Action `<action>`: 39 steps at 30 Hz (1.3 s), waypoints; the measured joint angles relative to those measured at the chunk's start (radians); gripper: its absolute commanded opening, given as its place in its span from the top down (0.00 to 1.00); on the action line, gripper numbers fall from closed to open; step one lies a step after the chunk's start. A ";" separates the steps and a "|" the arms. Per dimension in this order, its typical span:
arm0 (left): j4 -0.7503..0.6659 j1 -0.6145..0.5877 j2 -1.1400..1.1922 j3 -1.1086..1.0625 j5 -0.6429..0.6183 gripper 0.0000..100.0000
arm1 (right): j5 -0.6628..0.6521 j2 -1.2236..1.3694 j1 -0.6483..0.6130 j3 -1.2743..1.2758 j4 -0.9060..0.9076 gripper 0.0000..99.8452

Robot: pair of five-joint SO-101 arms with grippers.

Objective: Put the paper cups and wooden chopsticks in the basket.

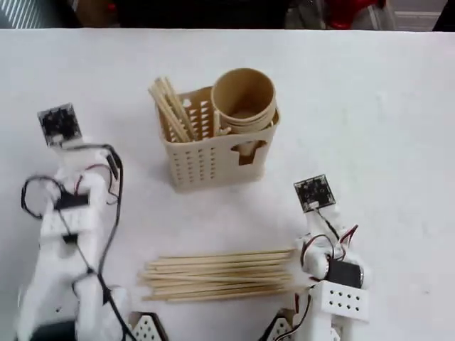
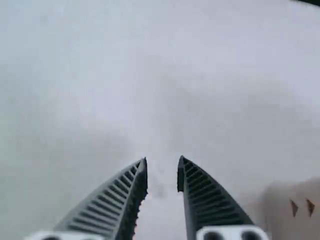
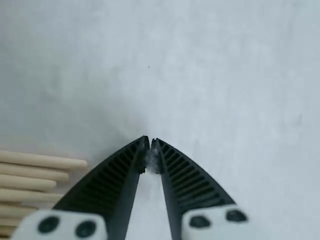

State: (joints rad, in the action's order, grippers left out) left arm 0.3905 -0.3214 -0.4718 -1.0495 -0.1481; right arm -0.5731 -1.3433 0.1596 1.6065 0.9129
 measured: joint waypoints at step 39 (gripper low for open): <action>0.288 -0.014 0.407 0.416 0.000 0.88 | -0.302 0.735 -0.852 -0.583 0.244 0.85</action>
State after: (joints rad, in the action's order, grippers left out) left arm 0.6790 -0.3353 -0.0652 -0.6337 -0.1481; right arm -0.8753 -0.6084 -0.6920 1.0234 1.1569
